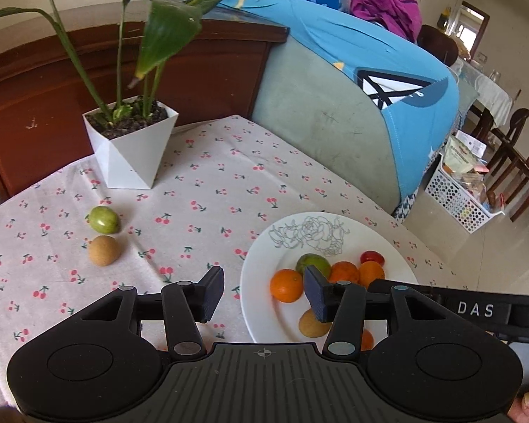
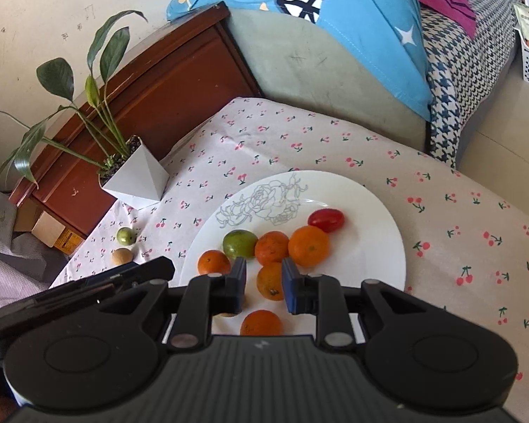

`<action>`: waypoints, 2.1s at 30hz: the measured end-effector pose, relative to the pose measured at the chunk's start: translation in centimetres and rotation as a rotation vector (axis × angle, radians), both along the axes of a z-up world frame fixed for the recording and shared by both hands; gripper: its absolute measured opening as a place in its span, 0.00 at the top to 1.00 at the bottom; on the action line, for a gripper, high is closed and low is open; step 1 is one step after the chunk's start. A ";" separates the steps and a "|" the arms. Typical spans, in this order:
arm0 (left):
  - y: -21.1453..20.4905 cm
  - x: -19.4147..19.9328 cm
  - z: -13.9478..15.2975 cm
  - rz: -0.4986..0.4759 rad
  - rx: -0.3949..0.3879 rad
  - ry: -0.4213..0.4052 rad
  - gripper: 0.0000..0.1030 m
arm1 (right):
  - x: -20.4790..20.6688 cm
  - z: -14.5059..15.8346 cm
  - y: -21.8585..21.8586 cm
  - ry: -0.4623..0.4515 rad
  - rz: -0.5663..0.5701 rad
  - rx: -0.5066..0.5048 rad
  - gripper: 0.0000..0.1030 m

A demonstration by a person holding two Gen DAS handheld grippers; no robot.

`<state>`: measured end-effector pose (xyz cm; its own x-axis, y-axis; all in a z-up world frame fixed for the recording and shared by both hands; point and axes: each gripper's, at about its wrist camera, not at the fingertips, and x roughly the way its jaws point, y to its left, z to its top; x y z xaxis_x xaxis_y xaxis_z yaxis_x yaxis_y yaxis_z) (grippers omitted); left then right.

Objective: Organize fruits
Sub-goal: 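Move the right tool to another red tomato while the left tool approaches a kiwi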

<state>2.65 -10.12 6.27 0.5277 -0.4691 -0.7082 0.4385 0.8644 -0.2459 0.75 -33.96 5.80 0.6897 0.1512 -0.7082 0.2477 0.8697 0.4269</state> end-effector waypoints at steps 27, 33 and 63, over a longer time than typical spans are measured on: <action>9.5 1.1 -1.4 0.239 0.108 0.074 0.53 | 3.6 -3.0 10.7 0.003 0.372 -0.070 0.77; 10.5 0.8 -1.6 0.244 0.126 0.083 0.53 | 4.2 -3.7 11.8 0.018 0.402 -0.106 0.77; 7.8 -1.2 -3.2 0.063 0.134 0.090 0.53 | 4.5 -2.3 10.8 -0.038 0.318 -0.129 0.83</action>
